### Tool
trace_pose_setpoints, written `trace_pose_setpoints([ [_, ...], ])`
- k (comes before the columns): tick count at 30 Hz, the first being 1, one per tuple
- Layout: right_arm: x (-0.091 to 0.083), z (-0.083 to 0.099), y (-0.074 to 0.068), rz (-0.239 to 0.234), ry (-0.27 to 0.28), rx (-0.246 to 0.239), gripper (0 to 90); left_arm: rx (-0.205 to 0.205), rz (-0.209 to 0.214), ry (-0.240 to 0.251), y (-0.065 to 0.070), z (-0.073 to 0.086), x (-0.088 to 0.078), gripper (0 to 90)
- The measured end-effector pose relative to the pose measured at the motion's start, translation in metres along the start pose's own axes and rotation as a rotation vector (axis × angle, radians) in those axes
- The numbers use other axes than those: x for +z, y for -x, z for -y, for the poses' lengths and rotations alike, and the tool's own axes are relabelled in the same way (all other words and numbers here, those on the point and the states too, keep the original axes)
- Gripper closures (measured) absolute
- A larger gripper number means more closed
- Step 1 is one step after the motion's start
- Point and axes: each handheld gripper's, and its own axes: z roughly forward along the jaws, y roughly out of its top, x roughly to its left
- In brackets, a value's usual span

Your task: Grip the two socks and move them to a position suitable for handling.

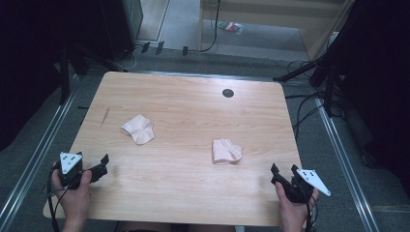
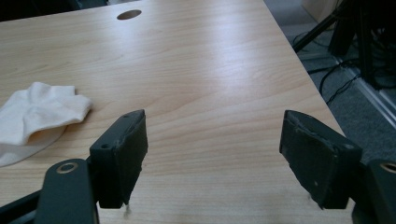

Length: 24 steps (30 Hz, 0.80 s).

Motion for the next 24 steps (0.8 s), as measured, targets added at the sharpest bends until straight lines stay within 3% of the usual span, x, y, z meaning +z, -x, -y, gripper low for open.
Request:
trace_pose_setpoints([
  [1, 0.0, 0.0, 0.0, 0.0, 0.0, 0.0, 25.2, -0.002, -0.001, 0.003, 0.0, 0.0, 0.0, 9.7],
  [3, -0.002, -0.004, -0.007, 0.009, 0.006, -0.016, 26.6, -0.045, -0.029, 0.027, -0.003, 0.001, -0.002, 13.8],
  [8, 0.001, -0.018, -0.017, 0.001, -0.001, 0.003, 27.7, -0.087, -0.05, 0.009, -0.006, 0.0, 0.001, 13.8],
  [12, 0.006, -0.036, -0.031, 0.016, -0.008, -0.005, 29.4, -0.066, -0.056, 0.004, -0.004, -0.001, 0.001, 13.8],
  [15, 0.014, -0.048, -0.043, -0.001, 0.011, 0.011, 29.9, -0.059, -0.063, 0.004, -0.003, -0.001, 0.001, 13.8],
  [20, 0.025, -0.05, -0.055, -0.02, 0.02, -0.008, 30.6, -0.051, -0.059, -0.012, -0.002, -0.001, 0.003, 13.8],
  [21, 0.035, -0.047, -0.062, -0.026, 0.007, -0.032, 31.0, -0.047, -0.06, -0.015, -0.002, -0.002, 0.004, 13.8],
  [24, 0.043, -0.044, -0.067, -0.055, -0.028, -0.032, 30.9, -0.025, -0.072, -0.029, 0.0, -0.003, 0.006, 13.9],
])
